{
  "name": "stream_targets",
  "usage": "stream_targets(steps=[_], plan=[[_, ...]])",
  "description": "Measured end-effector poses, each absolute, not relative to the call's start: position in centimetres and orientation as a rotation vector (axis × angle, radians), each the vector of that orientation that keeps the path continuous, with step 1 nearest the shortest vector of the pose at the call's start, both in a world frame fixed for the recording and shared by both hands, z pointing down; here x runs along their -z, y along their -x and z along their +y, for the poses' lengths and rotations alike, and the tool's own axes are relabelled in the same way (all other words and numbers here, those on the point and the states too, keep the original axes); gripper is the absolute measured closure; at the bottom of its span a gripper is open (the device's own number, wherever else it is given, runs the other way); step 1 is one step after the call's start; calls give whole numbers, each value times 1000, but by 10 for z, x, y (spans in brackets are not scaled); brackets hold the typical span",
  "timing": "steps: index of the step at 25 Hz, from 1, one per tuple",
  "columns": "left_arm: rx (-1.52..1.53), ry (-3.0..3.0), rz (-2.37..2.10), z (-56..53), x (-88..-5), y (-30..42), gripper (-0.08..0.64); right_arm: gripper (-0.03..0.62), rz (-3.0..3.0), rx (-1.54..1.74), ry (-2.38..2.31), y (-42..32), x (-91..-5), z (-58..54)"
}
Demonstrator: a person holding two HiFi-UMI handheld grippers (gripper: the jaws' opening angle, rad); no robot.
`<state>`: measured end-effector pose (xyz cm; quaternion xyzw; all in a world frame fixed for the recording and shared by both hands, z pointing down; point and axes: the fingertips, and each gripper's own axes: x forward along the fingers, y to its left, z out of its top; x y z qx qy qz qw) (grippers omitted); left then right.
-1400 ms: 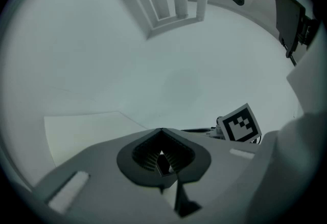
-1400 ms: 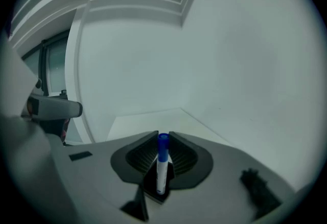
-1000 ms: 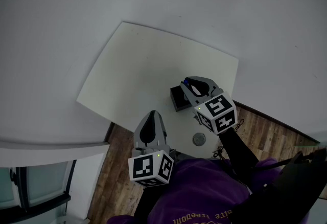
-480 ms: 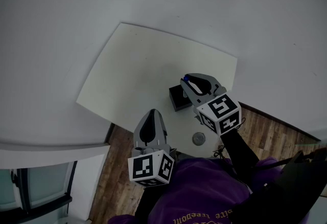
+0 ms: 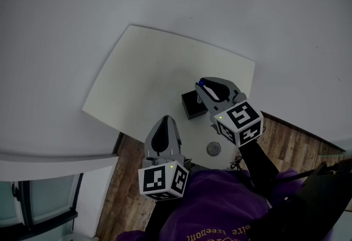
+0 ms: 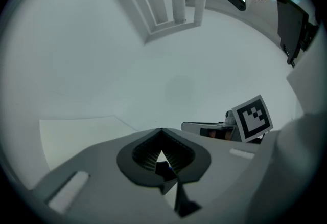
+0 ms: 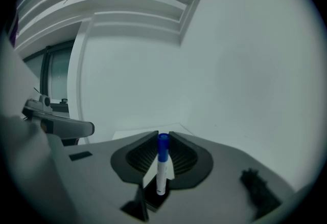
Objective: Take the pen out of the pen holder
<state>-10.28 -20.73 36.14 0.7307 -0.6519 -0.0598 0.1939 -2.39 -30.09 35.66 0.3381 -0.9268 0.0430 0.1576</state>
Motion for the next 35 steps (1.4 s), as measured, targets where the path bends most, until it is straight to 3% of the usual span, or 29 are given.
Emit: stream_targets(steps=[35], plan=[[161, -2065, -1802, -211, -362, 95, 555, 523, -2650, -95, -958, 24, -351, -302]])
